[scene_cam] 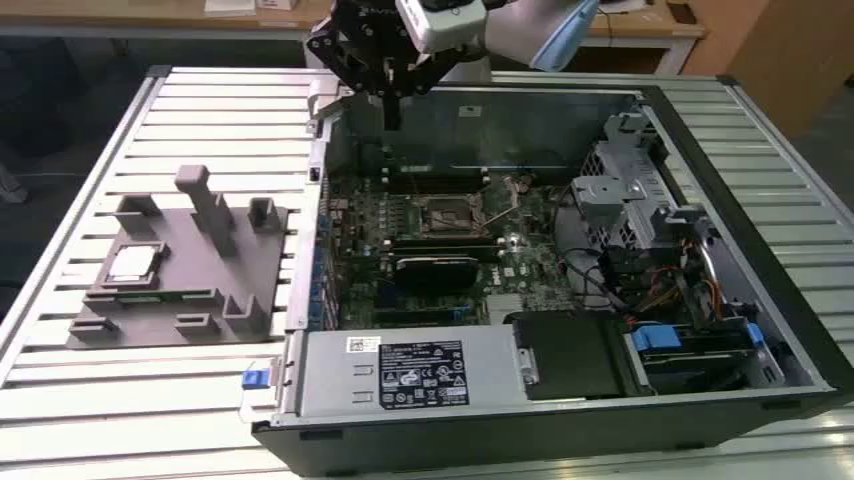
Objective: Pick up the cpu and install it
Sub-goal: 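Reach for the cpu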
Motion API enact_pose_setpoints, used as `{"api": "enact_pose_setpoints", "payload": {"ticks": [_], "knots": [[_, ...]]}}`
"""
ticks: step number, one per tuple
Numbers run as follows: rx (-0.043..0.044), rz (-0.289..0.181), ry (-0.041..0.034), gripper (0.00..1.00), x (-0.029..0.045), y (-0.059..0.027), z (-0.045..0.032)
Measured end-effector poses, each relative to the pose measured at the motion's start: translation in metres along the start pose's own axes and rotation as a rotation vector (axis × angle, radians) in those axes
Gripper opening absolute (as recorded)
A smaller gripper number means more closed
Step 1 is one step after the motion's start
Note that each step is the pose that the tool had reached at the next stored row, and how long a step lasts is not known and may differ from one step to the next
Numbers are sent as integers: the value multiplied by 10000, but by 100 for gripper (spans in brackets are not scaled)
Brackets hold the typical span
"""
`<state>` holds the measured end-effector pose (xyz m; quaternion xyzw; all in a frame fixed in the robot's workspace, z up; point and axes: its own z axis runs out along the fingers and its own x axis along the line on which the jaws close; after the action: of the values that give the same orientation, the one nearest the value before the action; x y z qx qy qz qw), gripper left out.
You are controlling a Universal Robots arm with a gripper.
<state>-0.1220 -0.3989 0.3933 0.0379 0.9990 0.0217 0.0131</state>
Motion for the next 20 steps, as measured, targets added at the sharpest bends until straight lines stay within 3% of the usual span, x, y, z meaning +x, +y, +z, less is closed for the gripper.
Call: {"api": "enact_pose_setpoints", "payload": {"ticks": [11, 20], "knots": [[0, 0, 0, 11, 28, -2, 0], [0, 1, 0, 11, 139, -11, -3]]}}
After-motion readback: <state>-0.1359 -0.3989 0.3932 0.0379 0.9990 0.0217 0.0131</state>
